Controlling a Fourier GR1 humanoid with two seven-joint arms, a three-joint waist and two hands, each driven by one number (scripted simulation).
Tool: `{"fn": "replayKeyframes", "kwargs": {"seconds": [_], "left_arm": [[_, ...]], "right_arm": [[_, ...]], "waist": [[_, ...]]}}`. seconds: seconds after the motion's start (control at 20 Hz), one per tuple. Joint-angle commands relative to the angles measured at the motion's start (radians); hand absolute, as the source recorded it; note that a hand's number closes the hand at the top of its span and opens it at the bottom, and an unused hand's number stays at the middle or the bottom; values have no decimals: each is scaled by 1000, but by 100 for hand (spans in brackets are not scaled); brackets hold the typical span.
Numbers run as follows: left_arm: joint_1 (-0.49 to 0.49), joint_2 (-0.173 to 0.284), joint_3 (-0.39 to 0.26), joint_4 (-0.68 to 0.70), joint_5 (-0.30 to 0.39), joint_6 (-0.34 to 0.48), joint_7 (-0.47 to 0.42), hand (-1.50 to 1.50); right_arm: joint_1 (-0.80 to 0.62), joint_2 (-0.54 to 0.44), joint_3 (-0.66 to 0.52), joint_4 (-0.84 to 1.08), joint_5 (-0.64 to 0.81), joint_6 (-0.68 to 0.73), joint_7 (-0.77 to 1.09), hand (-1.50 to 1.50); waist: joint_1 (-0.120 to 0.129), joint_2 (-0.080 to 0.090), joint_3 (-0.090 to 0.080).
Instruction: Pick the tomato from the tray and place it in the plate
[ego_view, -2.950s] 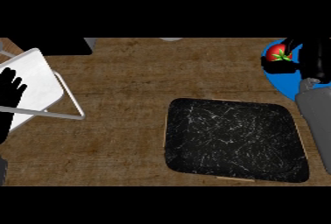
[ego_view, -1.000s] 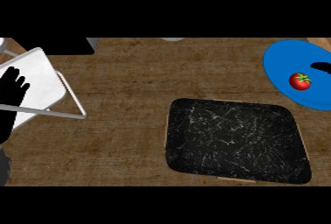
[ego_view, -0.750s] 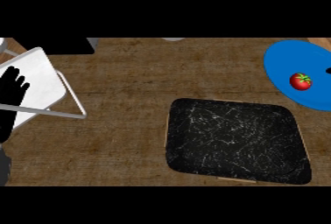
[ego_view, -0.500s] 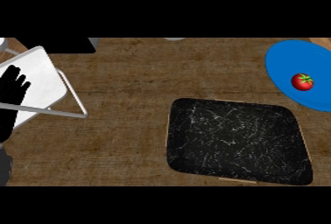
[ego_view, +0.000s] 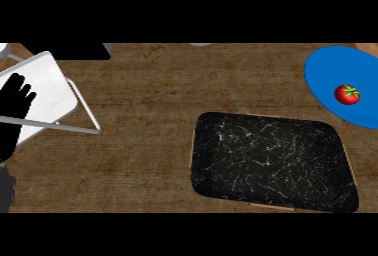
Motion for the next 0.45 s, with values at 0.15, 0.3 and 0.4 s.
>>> {"fn": "replayKeyframes", "kwargs": {"seconds": [0.15, 0.3, 0.4], "left_arm": [[-10, -113, -159, 30, -58, -18, 12, 0], [-8, -103, -153, 35, -57, -35, 15, 0], [35, -134, -167, 15, -76, -22, -10, 0]], "right_arm": [[30, -59, 7, 38, 23, 2, -32, -150], [45, -54, 11, 63, 32, 5, -52, -150], [45, -104, 9, 72, 31, 50, -33, -150]], "waist": [[-11, 22, -14], [-2, 26, -13], [-2, 22, -13]]}}
